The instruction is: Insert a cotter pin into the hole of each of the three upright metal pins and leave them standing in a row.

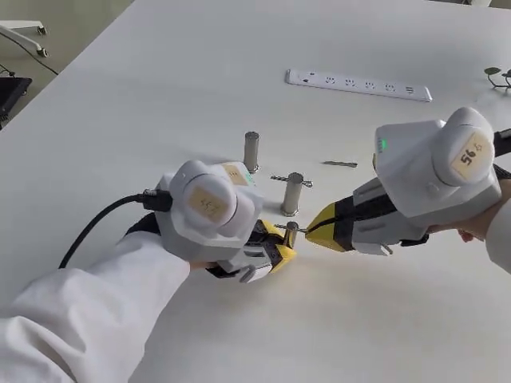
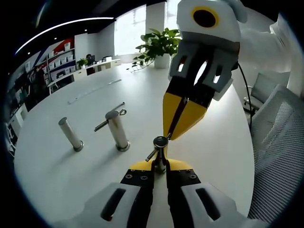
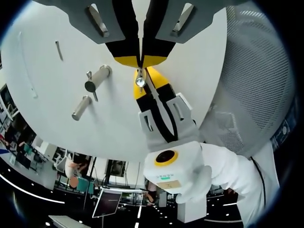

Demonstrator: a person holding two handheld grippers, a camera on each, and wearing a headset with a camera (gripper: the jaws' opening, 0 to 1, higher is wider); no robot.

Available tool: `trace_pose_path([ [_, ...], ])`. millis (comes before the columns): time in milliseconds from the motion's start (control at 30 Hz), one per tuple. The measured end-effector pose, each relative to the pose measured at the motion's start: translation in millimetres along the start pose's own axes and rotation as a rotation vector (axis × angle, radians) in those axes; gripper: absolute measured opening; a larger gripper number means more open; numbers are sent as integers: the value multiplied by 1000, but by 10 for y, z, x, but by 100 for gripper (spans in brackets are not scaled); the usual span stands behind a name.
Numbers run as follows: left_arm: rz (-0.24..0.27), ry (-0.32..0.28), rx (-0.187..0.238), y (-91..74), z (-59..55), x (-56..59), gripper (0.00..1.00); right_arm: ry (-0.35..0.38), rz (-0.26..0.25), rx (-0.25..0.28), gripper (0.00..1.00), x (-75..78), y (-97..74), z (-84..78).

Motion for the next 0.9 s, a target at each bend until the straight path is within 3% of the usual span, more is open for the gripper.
trace_pose_path([
  [767, -7, -50, 29, -46, 14, -4, 8, -21, -8, -19, 0, -17, 50, 63],
  [900, 1, -72, 39, -86, 21, -44, 22, -13, -15, -1, 10, -8, 40, 95],
])
Point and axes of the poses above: the centre of the closed fingertips' face, and the gripper's own axes: y roughly forward along the fingers, x roughly to its right, z roughly out of its top, the point moved 4 cm from there along -y, roughly backward along the fingers, and after that the axes turned 7 degrees about -z, right-handed, at the moved point
